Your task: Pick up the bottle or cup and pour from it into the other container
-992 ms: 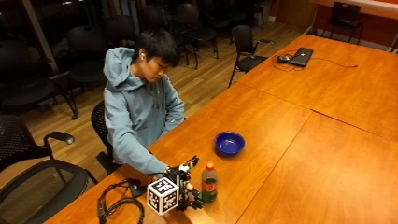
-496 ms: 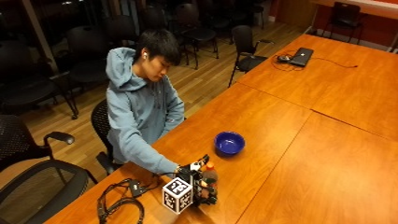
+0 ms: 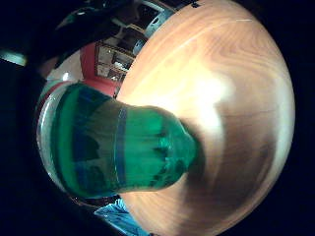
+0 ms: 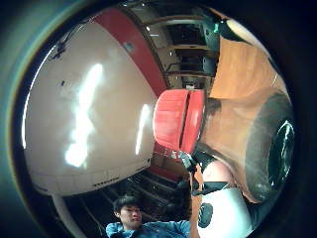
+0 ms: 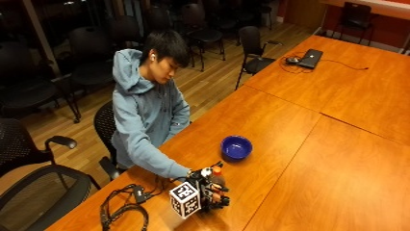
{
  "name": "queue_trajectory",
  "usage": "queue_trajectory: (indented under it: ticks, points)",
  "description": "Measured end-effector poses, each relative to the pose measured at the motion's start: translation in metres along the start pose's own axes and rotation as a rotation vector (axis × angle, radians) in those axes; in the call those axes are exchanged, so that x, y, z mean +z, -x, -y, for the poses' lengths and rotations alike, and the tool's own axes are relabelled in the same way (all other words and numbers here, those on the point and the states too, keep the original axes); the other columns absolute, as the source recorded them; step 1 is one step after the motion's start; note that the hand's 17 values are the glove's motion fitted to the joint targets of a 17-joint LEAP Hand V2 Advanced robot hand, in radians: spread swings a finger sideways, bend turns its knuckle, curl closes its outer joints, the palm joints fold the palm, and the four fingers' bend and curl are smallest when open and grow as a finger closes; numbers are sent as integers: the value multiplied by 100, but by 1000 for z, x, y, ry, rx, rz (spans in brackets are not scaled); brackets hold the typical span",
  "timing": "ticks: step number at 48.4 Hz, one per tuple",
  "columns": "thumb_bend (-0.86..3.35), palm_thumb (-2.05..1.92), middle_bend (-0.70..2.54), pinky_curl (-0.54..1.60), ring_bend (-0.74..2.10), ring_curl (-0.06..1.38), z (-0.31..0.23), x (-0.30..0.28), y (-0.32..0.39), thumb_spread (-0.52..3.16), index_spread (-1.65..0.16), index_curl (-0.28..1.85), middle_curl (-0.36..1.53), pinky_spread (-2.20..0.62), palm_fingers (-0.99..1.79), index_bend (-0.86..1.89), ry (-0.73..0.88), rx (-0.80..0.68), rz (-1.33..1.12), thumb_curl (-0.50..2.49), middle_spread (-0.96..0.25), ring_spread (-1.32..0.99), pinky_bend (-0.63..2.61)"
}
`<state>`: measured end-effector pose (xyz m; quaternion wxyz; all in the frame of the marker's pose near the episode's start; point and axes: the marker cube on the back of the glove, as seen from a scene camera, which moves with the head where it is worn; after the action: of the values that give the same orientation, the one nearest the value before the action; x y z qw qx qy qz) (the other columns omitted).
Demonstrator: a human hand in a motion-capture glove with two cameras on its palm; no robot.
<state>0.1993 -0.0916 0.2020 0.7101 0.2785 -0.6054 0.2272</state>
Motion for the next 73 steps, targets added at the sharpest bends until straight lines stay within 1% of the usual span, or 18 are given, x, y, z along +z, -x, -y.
queue_trajectory:
  ticks: [4, 10, 21, 25, 26, 30, 33, 48, 63, 73]
  points:
    - [-2, 73, 20, 24, 47, 28, -1, 1, -1, 78, -38, 30, 30, 25, 47, 26, -10, -14, 4, 38, 6, 13, 61]
    - [-3, 76, 19, 24, 46, 29, -6, 3, -5, 79, -34, 31, 31, 23, 57, 21, -29, -28, 6, 38, 5, 10, 58]
    - [-1, 82, 18, 25, 43, 30, -4, 6, -6, 79, -27, 33, 32, 21, 67, 18, -15, -42, -15, 39, 4, 7, 55]
    - [-1, 87, 19, 25, 43, 30, -2, 7, -5, 78, -22, 34, 32, 18, 80, 19, -33, -51, -16, 40, 4, 4, 52]
    - [0, 89, 21, 24, 44, 30, -2, 8, -5, 78, -21, 35, 33, 15, 87, 20, -37, -55, -17, 41, 3, 3, 51]
    - [-1, 92, 30, 23, 46, 32, -1, 10, -5, 77, -16, 34, 37, 8, 105, 14, -60, -60, -19, 44, 2, -3, 44]
    - [-2, 94, 32, 24, 48, 34, -1, 11, -6, 75, -15, 35, 39, 3, 109, 14, -77, -66, -21, 46, 1, -6, 41]
    - [-3, 97, 32, 30, 50, 39, 1, 18, -2, 57, -11, 36, 43, -11, 115, 14, -92, -72, -43, 55, -3, -14, 45]
    - [-3, 97, 30, 34, 51, 42, -8, 46, 33, 48, -10, 36, 46, -15, 117, 15, 62, -102, -143, 61, -3, -13, 49]
    - [-4, 97, 30, 36, 51, 43, -12, 65, 64, 46, -9, 37, 47, -15, 118, 14, 117, -131, -167, 63, -3, -13, 50]
